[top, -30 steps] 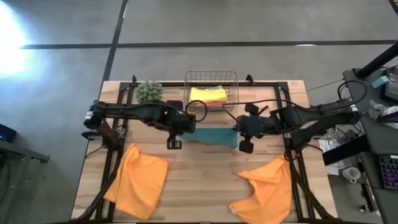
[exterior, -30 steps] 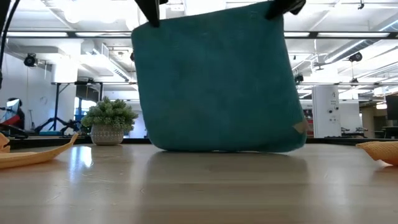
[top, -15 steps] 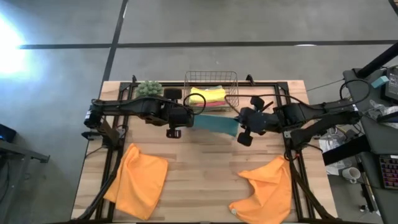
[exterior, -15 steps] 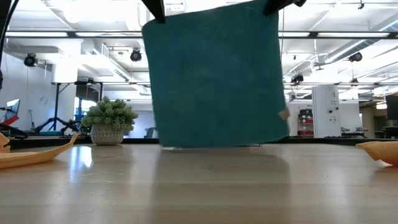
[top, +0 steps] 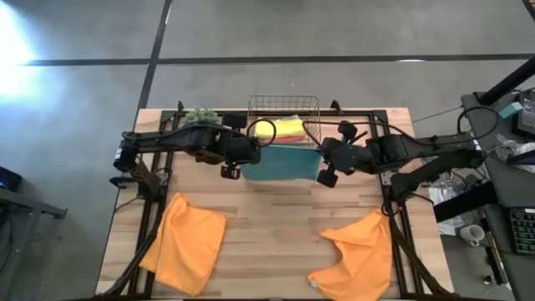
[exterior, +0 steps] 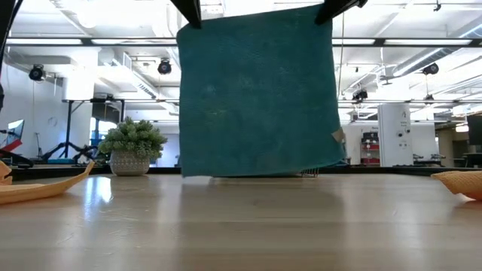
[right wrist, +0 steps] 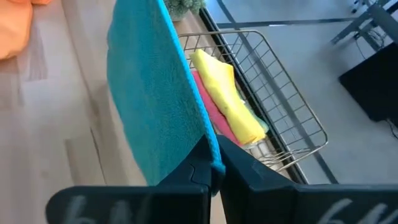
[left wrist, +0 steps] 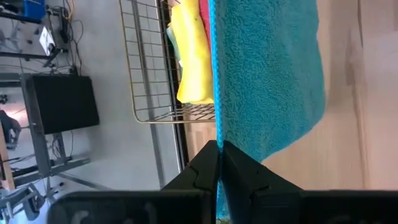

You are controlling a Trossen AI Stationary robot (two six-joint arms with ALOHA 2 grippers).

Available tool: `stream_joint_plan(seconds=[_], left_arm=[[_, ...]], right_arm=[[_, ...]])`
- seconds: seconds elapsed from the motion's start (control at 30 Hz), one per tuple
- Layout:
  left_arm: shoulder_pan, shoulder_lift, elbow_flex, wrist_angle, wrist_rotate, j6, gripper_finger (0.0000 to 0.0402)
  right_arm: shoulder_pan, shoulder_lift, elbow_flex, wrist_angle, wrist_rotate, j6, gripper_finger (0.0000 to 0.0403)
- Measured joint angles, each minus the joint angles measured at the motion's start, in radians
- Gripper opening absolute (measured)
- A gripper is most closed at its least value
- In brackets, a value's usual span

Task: Fold microfiber towels
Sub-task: Fold the blue towel

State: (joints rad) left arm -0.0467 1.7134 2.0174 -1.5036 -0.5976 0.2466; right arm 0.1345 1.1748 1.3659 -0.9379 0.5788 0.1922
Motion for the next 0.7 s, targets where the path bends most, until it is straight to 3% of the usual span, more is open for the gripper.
stream_joint_plan(seconds=[0.13, 0.3, 0.47, 0.7], left_arm=[[-0.001, 0.000, 0.000, -0.005, 0.038, -0.004, 0.0001], [-0.027, 0.000, -0.020, -0.005, 0.213, -0.065, 0.0001], [-0.090, 0.000, -0.075, 0.005, 0.322, -0.131, 0.0001], [-0.201, 0.000, -0.174, 0.042, 0.362, -0.302, 0.0001]], right_arm=[[0.010, 0.000, -0.006, 0.000, -0.024, 0.066, 0.0008], [0.051, 0.007, -0.044, 0.000, -0.097, 0.187, 0.0008], [0.114, 0.047, -0.081, -0.001, -0.161, 0.298, 0.0008], [0.238, 0.138, -0.084, 0.032, -0.172, 0.431, 0.0008]])
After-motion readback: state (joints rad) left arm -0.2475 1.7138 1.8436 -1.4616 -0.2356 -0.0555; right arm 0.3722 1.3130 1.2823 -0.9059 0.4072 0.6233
